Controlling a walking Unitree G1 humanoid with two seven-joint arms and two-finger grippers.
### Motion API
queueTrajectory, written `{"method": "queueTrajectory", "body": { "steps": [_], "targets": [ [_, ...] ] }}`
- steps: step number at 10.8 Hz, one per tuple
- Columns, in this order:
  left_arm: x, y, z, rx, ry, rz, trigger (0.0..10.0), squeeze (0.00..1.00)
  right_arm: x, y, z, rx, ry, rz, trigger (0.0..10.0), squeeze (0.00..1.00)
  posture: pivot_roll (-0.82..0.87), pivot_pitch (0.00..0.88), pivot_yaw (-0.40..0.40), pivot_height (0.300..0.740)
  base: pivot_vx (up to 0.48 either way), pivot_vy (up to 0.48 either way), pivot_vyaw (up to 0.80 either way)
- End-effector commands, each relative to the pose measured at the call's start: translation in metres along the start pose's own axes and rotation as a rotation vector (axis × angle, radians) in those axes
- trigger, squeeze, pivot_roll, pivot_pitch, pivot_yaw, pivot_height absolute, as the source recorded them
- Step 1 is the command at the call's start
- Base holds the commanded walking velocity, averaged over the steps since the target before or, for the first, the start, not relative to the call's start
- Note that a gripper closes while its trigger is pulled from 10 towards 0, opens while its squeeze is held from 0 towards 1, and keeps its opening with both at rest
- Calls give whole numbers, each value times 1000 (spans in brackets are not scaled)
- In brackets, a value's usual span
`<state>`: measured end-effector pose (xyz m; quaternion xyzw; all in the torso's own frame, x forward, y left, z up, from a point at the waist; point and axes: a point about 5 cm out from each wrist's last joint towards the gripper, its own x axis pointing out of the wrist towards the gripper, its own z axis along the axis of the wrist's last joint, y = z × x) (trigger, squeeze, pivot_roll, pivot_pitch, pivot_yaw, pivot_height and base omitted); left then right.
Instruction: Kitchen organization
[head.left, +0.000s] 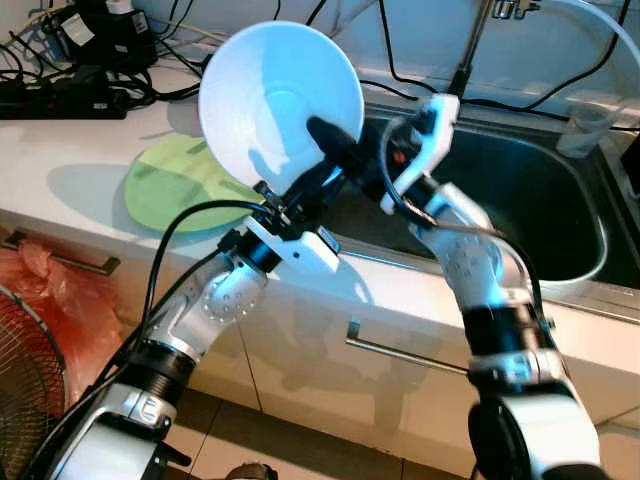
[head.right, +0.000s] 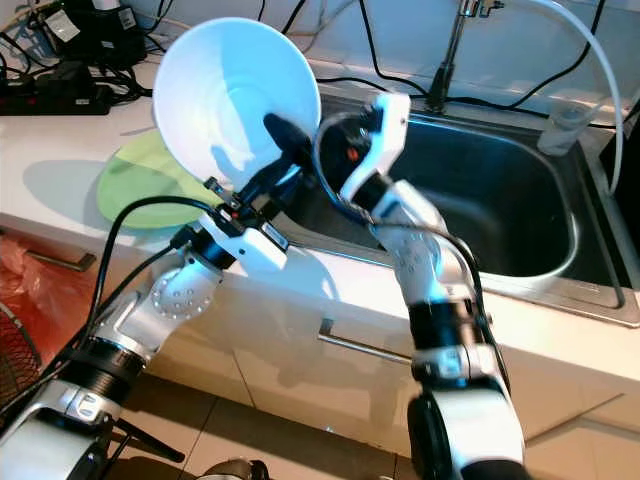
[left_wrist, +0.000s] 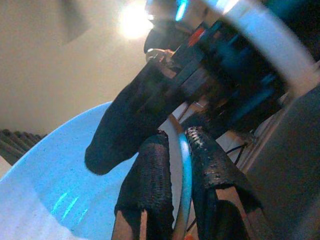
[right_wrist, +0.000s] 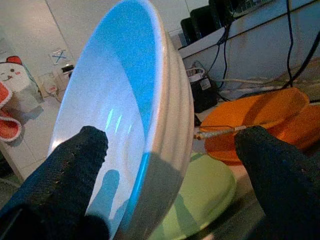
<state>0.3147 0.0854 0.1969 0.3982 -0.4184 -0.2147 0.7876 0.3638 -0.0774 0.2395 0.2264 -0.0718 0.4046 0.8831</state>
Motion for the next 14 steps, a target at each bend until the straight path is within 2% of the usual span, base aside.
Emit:
{"method": "queueTrajectory", "body": {
  "steps": [1,3,5,6,8,10,11,12,13,14],
  "targets": [
    [10,4,19,10,-106,29,0,0,2,-6,1,-20,19,-39,10000,0,35,48,-18,740,0,0,0],
    [7,0,23,4,-113,27,0,0,12,-16,19,-62,-6,-74,10000,0,41,51,-23,740,0,0,0],
    [5,0,23,7,-111,30,0,0,13,-21,22,-78,-3,-97,10000,0,41,51,-23,740,0,0,0],
    [4,0,23,7,-109,30,0,0,12,-27,27,-77,-19,-119,0,0,39,50,-23,740,0,0,0],
    [4,0,23,9,-108,31,0,0,12,-30,28,-71,-25,-125,0,0,37,48,-25,740,0,0,0],
    [5,-1,23,11,-105,31,0,0,9,-34,22,-13,-19,-146,0,0,38,49,-25,740,0,0,0],
    [4,0,23,13,-103,31,0,0,6,-32,14,10,20,-107,0,0,39,51,-26,740,0,0,0],
    [3,0,22,15,-100,31,0,0,2,-31,8,19,65,-63,7725,0,37,51,-27,740,0,0,0],
    [3,0,22,15,-99,31,0,0,1,-30,7,20,77,-51,8471,0,36,51,-27,740,0,0,0],
    [3,0,22,15,-98,32,0,0,-1,-30,5,40,102,-30,10000,0,35,51,-27,740,0,0,0]
  ]
}}
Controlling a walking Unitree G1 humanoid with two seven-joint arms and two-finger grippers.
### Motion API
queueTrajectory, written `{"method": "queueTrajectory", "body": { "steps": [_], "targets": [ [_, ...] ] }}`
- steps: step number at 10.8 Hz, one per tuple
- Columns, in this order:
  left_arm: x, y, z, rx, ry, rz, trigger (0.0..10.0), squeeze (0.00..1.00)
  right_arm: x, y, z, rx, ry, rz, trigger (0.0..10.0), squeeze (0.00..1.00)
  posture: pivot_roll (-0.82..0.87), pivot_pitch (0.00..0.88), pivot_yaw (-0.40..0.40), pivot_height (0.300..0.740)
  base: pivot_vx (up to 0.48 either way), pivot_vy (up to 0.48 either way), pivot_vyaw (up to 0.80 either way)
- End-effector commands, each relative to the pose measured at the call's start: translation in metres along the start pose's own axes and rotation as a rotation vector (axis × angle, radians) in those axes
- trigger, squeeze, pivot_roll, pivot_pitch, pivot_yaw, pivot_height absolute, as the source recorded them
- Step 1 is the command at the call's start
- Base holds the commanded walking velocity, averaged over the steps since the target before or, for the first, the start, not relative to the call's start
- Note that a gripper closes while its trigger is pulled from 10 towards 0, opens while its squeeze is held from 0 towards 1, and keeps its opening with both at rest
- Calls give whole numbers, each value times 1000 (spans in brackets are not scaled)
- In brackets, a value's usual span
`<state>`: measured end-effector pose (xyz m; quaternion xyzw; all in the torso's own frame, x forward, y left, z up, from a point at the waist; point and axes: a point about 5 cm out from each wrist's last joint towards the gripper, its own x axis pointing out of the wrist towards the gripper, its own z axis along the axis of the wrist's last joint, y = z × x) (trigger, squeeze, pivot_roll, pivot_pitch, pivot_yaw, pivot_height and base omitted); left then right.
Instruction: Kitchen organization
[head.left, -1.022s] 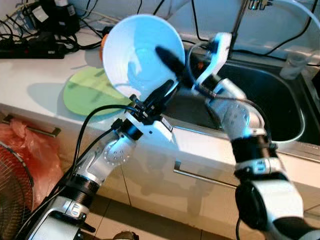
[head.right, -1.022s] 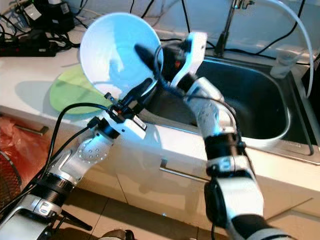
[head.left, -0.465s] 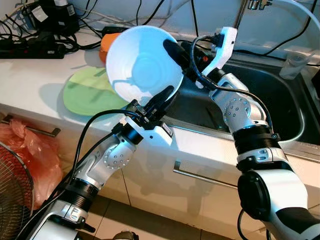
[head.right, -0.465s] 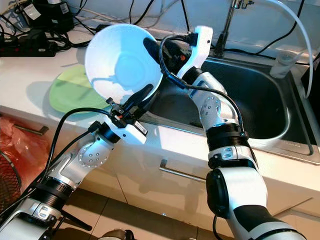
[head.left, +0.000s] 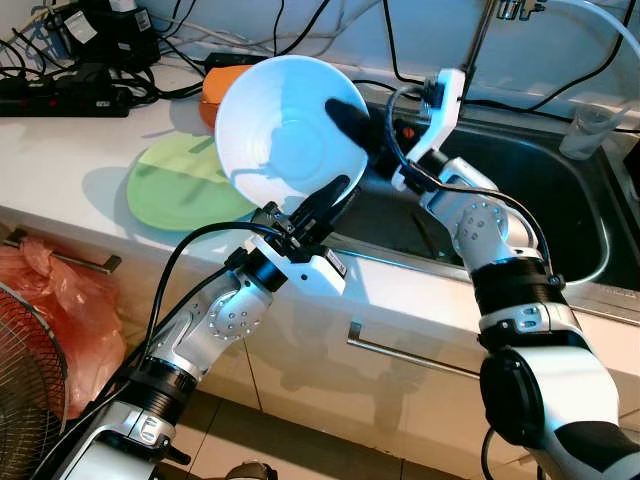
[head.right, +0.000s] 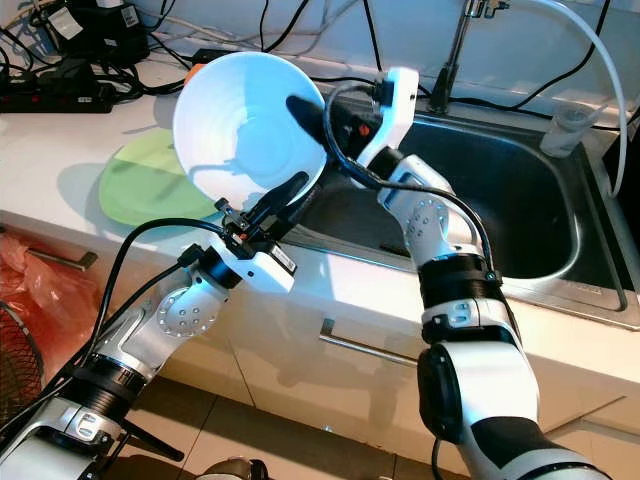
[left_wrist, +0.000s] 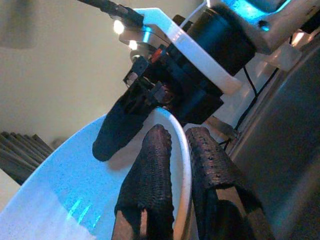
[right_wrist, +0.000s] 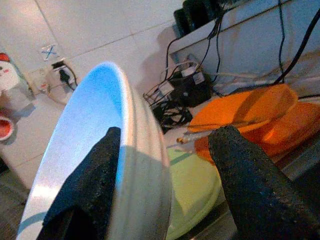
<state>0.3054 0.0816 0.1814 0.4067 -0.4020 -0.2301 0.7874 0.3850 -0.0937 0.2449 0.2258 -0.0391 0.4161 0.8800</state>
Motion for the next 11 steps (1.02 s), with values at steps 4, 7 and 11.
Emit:
{"method": "queueTrajectory", "body": {
  "steps": [4,7,11],
  "targets": [
    [12,15,18,18,-114,72,0,0,-11,-6,-9,23,87,4,0,0,36,53,-24,740,0,0,0],
    [12,15,17,14,-113,69,0,0,-12,-5,-10,9,105,10,0,0,34,47,-22,740,0,0,0],
    [13,15,17,12,-116,67,0,0,-14,-4,-13,8,111,16,0,0,33,44,-20,740,0,0,0]
  ]
}}
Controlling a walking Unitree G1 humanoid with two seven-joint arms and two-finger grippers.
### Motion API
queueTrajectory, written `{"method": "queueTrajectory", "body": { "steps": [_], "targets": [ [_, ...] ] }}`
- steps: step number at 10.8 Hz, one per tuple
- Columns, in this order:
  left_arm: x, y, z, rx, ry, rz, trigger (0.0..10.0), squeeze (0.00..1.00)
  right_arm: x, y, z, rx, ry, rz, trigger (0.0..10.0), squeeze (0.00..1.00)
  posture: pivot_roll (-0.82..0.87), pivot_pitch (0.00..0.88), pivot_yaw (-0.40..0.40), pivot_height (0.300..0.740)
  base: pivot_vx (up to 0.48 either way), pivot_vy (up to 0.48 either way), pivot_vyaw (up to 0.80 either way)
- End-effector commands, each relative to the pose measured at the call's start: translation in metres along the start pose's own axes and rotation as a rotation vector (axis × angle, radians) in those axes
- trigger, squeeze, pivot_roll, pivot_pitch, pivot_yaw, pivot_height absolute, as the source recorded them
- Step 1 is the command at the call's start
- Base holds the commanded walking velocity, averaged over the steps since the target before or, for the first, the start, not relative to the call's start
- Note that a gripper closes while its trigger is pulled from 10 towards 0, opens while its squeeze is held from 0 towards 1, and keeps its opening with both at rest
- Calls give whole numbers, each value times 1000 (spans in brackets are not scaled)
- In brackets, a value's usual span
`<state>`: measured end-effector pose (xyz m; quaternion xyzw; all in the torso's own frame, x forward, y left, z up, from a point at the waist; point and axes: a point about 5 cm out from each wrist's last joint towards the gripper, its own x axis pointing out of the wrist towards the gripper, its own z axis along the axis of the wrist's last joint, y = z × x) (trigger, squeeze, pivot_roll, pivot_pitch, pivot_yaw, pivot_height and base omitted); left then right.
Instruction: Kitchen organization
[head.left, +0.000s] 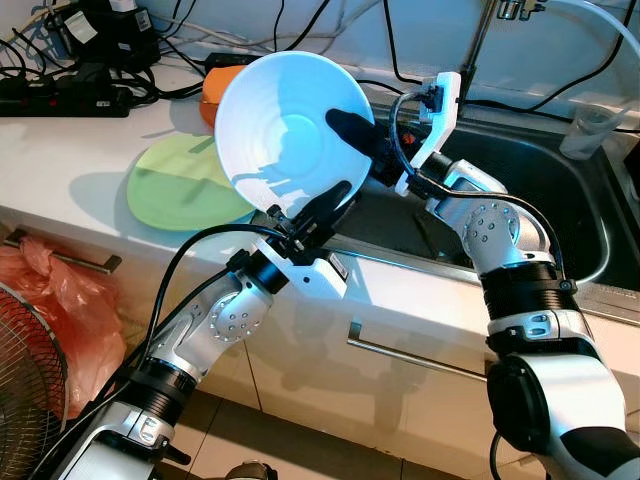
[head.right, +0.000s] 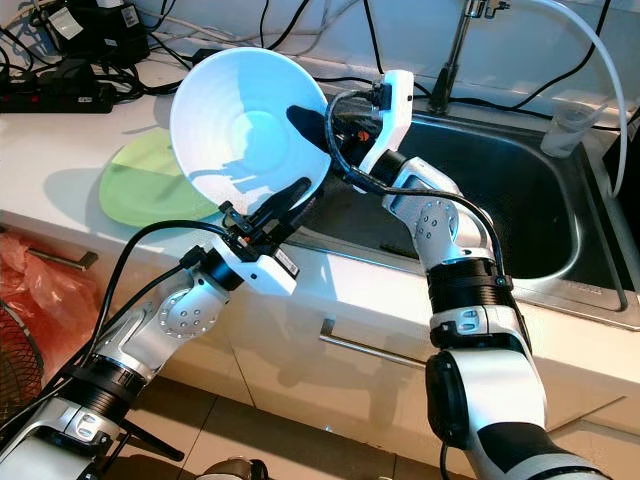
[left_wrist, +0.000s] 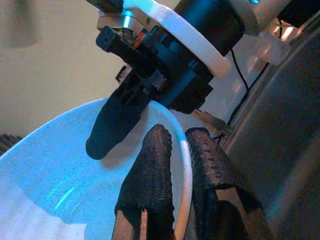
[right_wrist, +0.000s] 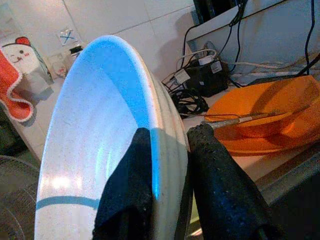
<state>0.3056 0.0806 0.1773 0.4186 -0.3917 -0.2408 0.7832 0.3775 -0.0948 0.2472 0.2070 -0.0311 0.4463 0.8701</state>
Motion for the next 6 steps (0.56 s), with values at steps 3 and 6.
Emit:
{"method": "queueTrajectory", "body": {
  "steps": [3,6],
  "targets": [
    [13,19,18,6,-121,103,0,0,-9,-8,-17,26,75,-39,0,0,33,43,-22,740,0,0,0],
    [13,19,18,6,-121,102,0,0,-10,-8,-18,22,77,-40,0,0,31,43,-21,740,0,0,0]
  ]
}}
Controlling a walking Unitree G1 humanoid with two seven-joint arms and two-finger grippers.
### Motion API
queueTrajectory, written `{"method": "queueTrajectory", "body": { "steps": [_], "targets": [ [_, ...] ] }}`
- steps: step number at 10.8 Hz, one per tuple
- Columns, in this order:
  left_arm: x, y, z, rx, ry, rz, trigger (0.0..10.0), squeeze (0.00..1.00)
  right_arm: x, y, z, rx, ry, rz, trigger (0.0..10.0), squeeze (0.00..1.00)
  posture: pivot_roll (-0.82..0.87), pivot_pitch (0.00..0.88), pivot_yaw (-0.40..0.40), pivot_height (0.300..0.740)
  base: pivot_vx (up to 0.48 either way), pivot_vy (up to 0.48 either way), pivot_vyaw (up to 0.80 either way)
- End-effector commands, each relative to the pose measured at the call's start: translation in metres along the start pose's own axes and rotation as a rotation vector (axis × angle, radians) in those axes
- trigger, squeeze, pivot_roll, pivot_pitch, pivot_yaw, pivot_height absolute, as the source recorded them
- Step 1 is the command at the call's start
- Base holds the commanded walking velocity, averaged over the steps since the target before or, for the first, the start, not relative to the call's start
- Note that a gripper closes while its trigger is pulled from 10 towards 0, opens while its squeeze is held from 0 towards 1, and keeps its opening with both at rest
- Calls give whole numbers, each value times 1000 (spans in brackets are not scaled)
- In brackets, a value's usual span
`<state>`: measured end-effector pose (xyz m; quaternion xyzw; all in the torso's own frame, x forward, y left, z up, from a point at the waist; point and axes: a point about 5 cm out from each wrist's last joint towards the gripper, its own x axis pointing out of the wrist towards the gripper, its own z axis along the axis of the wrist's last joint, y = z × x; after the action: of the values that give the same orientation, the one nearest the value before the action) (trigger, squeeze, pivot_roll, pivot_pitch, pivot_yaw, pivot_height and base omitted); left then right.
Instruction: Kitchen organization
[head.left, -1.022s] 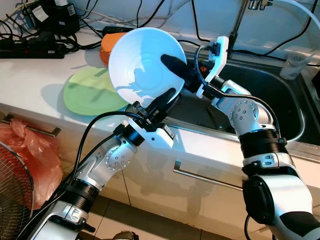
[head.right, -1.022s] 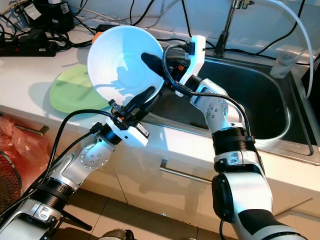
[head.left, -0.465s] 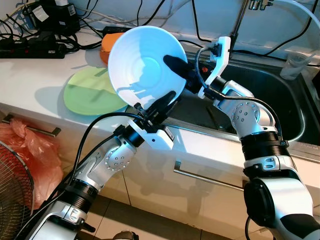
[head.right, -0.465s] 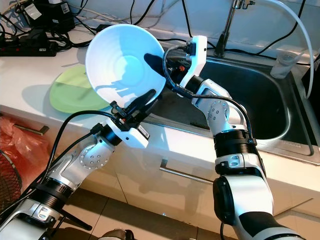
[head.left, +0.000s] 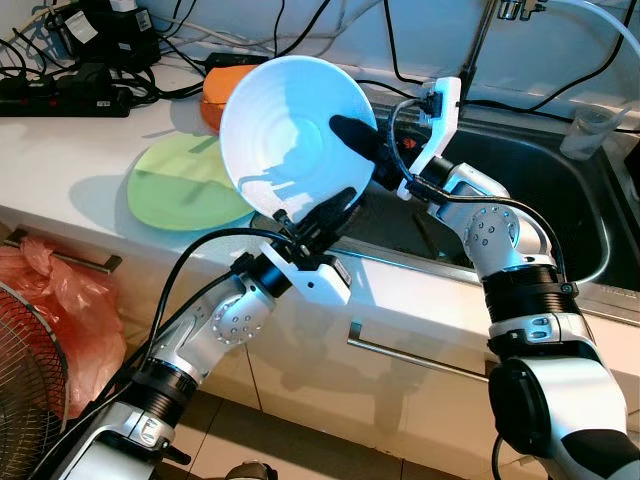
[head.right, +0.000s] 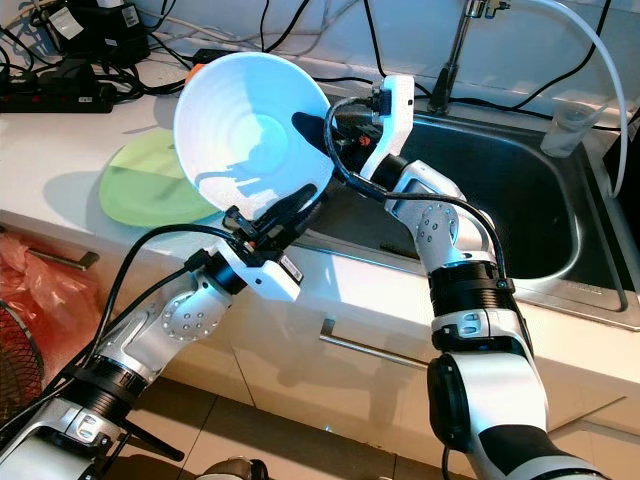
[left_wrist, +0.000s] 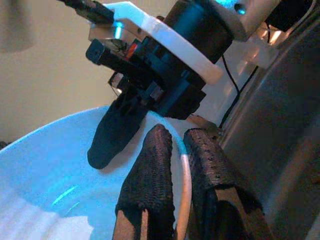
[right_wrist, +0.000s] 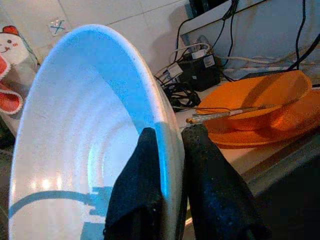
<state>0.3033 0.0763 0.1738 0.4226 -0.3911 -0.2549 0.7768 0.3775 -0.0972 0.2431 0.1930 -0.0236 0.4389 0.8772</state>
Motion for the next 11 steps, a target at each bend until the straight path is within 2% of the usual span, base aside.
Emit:
{"method": "queueTrajectory", "body": {
  "steps": [1,7,8,9,10,11],
  "targets": [
    [13,25,15,9,-108,131,0,0,-7,-5,-17,43,57,-17,0,0,32,44,-20,740,0,0,0],
    [13,25,15,13,-109,138,0,0,-7,-5,-19,35,63,-16,0,0,32,44,-22,740,0,0,0],
    [13,25,15,-7,-103,141,1255,1000,-7,-5,-19,35,62,-18,0,0,31,44,-20,740,0,0,0],
    [13,25,14,-13,-101,142,8235,1000,-7,-5,-19,34,61,-19,0,0,31,44,-20,740,0,0,0],
    [14,26,15,-13,-103,147,10000,1000,-7,-5,-19,34,61,-21,0,0,31,44,-22,740,0,0,0],
    [14,26,15,-13,-103,148,10000,1000,-7,-5,-19,33,62,-23,0,0,31,45,-23,740,0,0,0]
  ]
}}
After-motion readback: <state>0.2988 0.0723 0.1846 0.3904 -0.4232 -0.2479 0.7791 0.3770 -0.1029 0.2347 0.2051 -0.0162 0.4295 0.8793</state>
